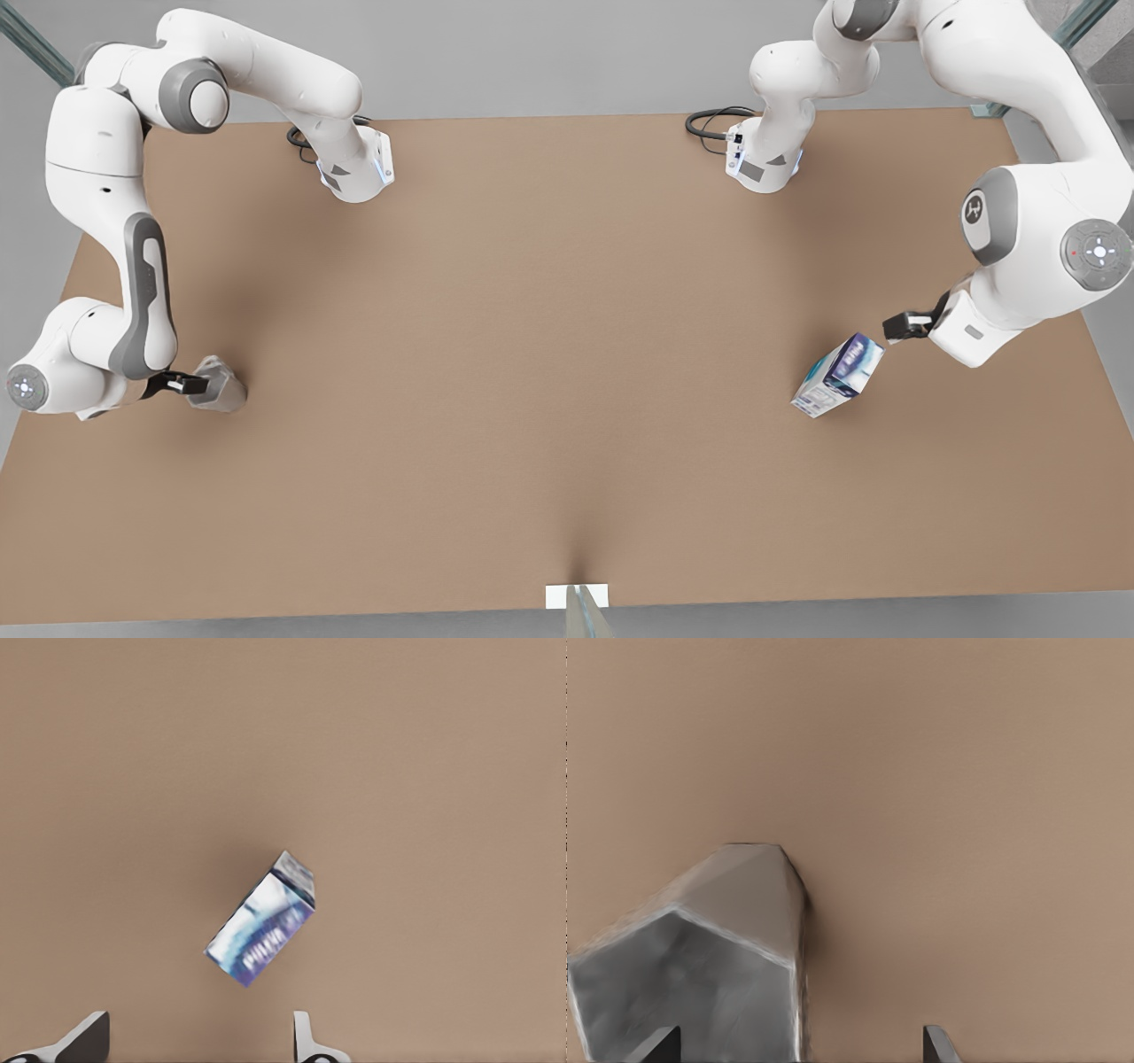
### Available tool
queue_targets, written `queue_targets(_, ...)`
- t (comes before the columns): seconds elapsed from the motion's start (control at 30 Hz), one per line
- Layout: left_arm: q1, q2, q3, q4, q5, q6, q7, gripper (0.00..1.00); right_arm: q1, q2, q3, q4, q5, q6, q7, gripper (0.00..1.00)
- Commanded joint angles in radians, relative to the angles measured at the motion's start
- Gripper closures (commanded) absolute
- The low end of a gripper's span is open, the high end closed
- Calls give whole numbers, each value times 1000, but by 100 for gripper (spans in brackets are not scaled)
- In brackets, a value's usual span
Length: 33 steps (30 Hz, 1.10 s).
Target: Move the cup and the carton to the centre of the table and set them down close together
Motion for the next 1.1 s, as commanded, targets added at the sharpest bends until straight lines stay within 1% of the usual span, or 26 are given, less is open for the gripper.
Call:
queue_targets(0.0, 3, 24, -1, 1, 0, -2, 2, 0, 0, 0, 1, 0, 0, 0, 0, 0)
queue_targets(0.13, -14, 18, -6, -1, -49, -1, -4, 0, 3, 22, 1, 23, 2, 0, 0, 0)
queue_targets(0.17, -11, 9, -6, -7, -92, 9, -1, 0, 3, 26, -1, 29, 2, 0, 0, 0)
queue_targets(0.2, -8, 4, -29, -12, -94, 7, 1, 0, 3, 32, -1, 31, 2, 2, 0, 0)
queue_targets(0.43, -2, 6, -30, -12, -100, 7, 15, 0, 6, 69, 1, 51, 2, 17, -2, 0)
queue_targets(0.47, 0, 6, -30, -12, -100, 7, 15, 0, 5, 72, 1, 51, 3, 14, -3, 23)
queue_targets(0.5, -3, 6, -30, -12, -100, 6, 15, 0, 2, 72, 1, 51, 5, 6, -18, 38)
queue_targets(0.53, -2, 4, -30, -13, -100, 1, 15, 0, -1, 72, 1, 51, 5, 0, -21, 49)
queue_targets(0.57, -3, 6, -30, -12, -100, 3, 15, 0, -4, 74, 1, 49, 6, 0, -23, 55)
queue_targets(0.6, -7, 4, -30, -12, -100, 4, 15, 0, -3, 74, 1, 49, 8, 0, -23, 60)
queue_targets(0.63, -13, 6, -32, -10, -94, 6, 9, 0, -1, 80, 1, 49, 9, 0, -23, 63)
queue_targets(0.73, -8, 4, -27, 1, -86, 10, -1, 0, 5, 95, 1, 49, 9, 6, -23, 66)
queue_targets(0.8, -7, 9, -27, 10, -89, 12, -1, 0, 5, 95, 1, 49, 9, 5, -23, 73)
queue_targets(0.87, -17, 10, -27, 10, -89, 22, -2, 0, 3, 95, 1, 49, 11, 0, -23, 77)
queue_targets(1.0, -20, 24, -27, 10, -89, 27, -2, 0, 3, 97, 1, 49, 11, 0, -23, 79)
queue_targets(1.07, -20, 32, -29, 8, -95, 62, -2, 0, 6, 97, 1, 48, 11, 3, -23, 79)
